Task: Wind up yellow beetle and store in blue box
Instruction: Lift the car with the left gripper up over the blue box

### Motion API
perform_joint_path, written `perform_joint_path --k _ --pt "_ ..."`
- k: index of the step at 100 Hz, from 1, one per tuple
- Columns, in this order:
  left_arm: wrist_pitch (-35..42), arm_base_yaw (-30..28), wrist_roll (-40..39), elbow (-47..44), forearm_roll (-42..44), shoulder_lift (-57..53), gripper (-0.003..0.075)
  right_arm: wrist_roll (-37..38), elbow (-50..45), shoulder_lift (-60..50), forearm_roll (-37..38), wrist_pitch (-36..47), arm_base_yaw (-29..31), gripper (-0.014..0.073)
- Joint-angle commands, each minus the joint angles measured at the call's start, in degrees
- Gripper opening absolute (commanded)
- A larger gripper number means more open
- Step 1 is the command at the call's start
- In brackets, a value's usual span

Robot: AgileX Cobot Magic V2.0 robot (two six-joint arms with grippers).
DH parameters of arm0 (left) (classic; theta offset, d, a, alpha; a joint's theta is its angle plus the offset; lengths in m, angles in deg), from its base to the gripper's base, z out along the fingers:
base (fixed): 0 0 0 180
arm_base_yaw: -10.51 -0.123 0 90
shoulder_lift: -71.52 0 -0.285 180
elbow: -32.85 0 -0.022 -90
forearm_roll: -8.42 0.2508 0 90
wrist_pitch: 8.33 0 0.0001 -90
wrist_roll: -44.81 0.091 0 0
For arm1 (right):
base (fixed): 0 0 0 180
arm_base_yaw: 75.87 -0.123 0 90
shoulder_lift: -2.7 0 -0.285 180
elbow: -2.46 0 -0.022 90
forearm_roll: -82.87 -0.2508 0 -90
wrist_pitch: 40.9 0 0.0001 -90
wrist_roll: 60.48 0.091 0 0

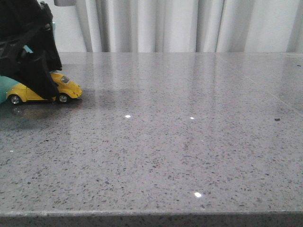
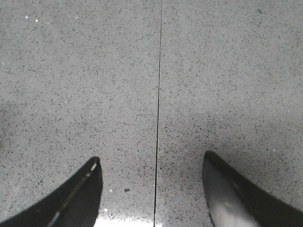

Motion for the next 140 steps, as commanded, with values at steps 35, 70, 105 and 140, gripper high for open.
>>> perform_joint_path --k 35,70,105,140 --pt "3.43 -0.53 -2.21 1.9 0.25 0.26 0.0494 -1.03 1.17 -1.49 0.42 2.35 0.09 0.0468" --pt "3.32 -0.53 -2.21 2.77 0.34 0.26 0.0277 -1.03 1.17 -1.49 0.42 2.29 0.09 0.0468" --pt "-0.33 -0.43 -2.51 11.92 -0.09 0.16 0.0137 -1.03 1.17 -1.49 0.42 2.29 0.09 0.0468" --pt "-4.14 -0.54 -31.92 28.04 8.59 -1.42 0.0137 -1.03 1.17 -1.49 0.42 2.72 0.09 0.0468"
